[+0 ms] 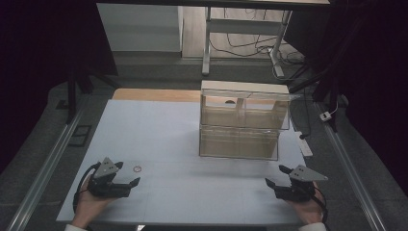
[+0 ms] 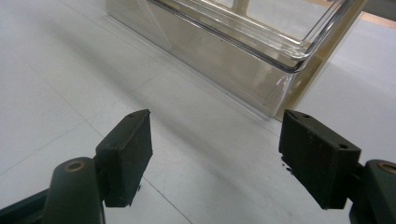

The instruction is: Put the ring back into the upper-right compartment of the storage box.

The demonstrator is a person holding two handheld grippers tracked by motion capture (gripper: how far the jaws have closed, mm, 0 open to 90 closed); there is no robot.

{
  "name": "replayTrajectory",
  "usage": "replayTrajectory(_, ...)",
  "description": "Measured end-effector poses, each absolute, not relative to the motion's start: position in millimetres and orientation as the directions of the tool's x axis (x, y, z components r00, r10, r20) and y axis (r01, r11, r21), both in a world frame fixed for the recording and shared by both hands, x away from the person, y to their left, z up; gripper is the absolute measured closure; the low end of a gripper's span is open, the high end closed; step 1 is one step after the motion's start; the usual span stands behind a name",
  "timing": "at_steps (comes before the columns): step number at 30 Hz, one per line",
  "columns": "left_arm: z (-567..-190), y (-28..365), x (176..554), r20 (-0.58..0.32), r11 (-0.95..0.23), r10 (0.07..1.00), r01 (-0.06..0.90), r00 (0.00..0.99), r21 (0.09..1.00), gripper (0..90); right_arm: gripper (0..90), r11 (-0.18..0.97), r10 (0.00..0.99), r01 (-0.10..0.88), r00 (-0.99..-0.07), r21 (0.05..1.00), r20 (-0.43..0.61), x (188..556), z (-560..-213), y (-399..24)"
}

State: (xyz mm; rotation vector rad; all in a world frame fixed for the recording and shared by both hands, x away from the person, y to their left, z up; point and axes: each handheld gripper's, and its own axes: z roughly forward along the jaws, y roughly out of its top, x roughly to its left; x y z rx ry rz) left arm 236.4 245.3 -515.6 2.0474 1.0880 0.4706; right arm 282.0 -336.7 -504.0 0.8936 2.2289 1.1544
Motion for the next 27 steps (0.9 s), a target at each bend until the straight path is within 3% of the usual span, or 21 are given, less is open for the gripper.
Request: replayTrajectory(27,-497.2,248.0,236.5,-0.001,-0.354,0.834,0.536,0.551,0.767,15.5,27.5,0.42,0.733,0.338,-0.674,0.843,-0.095,282.8,-505.9,-340.5)
